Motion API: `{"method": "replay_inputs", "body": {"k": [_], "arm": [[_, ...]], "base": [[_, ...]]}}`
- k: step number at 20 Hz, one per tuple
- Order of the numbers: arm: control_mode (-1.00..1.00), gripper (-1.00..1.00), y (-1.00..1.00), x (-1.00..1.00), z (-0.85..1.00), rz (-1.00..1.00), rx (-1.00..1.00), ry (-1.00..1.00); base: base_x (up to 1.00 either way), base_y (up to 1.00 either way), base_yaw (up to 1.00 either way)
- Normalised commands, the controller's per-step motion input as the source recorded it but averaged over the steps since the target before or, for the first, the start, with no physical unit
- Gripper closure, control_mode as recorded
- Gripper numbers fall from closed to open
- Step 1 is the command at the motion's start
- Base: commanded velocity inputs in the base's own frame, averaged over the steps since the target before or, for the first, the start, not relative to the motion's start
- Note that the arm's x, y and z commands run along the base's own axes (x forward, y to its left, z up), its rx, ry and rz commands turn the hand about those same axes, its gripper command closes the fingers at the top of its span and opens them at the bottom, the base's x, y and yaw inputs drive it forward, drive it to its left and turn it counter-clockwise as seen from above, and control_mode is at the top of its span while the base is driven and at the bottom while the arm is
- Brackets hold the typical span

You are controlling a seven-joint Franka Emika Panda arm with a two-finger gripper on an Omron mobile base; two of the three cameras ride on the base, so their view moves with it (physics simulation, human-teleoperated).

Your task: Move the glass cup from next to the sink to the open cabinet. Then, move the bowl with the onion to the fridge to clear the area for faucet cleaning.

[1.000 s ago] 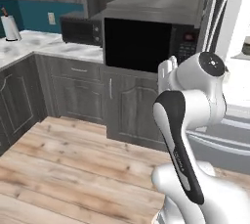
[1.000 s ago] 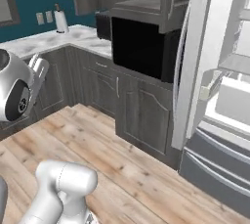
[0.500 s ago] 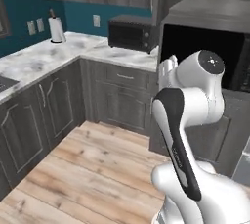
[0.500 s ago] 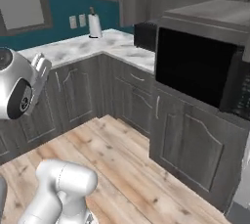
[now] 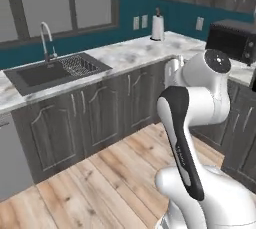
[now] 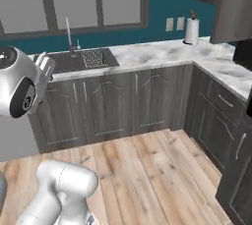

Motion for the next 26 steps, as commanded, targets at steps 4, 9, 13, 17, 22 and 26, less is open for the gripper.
{"method": "replay_inputs", "body": {"k": [4, 9, 13, 17, 22, 26], "arm": [[1.0, -1.0, 0.0, 0.0, 0.0, 0.0, 0.0, 0.0], [1.0, -1.0, 0.0, 0.0, 0.0, 0.0, 0.0, 0.0], [1.0, -1.0, 0.0, 0.0, 0.0, 0.0, 0.0, 0.0], [1.0, -1.0, 0.0, 0.0, 0.0, 0.0, 0.0, 0.0], [1.0, -1.0, 0.0, 0.0, 0.0, 0.0, 0.0, 0.0], [1.0, -1.0, 0.0, 0.0, 0.0, 0.0, 0.0, 0.0]], "base": [[0.26, 0.4, 0.66], [0.46, 0.7, 0.48], [0.96, 0.99, 0.18], [1.0, 0.97, 0.0], [1.0, 0.54, 0.0], [0.93, 0.01, 0.0]]}}
